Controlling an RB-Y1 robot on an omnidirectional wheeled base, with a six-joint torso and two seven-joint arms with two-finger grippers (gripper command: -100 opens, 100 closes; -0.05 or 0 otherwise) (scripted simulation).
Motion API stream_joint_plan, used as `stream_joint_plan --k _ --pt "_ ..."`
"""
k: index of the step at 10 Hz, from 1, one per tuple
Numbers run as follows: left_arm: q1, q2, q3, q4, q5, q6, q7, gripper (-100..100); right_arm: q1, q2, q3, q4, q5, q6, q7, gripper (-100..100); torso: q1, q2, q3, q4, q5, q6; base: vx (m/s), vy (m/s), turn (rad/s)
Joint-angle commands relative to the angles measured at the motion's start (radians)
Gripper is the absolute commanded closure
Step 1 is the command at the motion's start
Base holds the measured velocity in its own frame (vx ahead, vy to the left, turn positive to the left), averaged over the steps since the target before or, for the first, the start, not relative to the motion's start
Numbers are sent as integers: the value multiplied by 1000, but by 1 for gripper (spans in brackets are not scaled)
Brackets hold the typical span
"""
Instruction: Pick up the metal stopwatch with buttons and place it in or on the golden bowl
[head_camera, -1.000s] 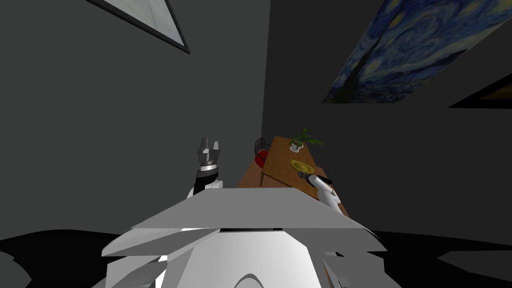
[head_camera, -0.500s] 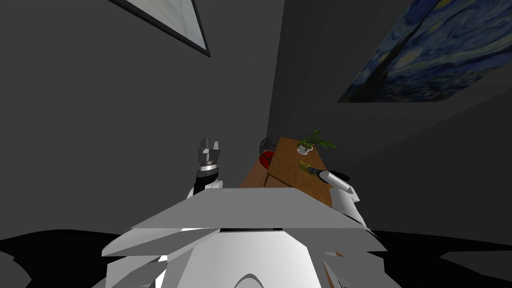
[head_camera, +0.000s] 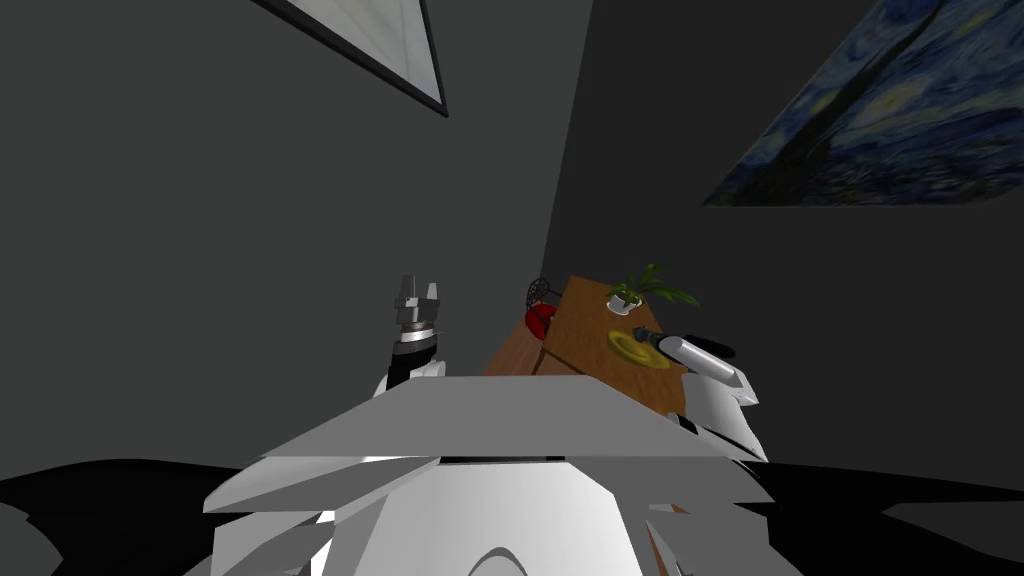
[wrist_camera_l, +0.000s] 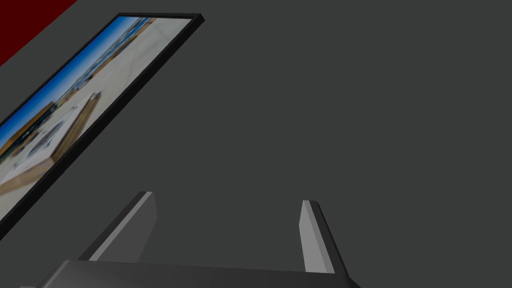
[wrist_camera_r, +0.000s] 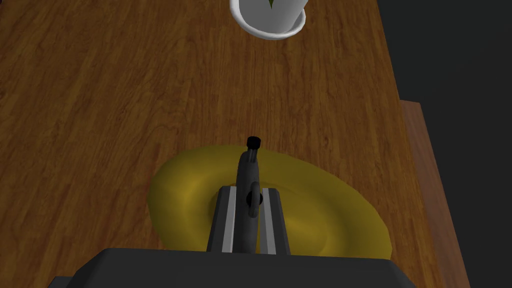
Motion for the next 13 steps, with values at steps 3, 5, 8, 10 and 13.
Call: stream_joint_plan --k 3,5,8,10,13 --pt "0 0 0 0 0 0 0 0 -8 -46 -9 7 2 77 -62 100 -4 0 0 0 -2 0 -2 -14 88" --pt "0 0 0 0 0 0 0 0 -12 -64 -1 26 -2 121 -91 100 -10 1 0 -1 -3 1 -22 -85 49" --pt "0 0 0 0 0 0 0 0 -16 -86 13 53 -10 183 -134 100 -14 2 0 -1 -5 1 -29 -97 49" --pt "0 0 0 0 0 0 0 0 -17 -96 21 66 -15 213 -155 100 -13 2 0 -1 -6 1 -29 -79 25" --pt "0 0 0 0 0 0 0 0 -19 -108 37 90 -24 259 -186 100 -12 2 0 -1 -6 1 -28 -70 21"
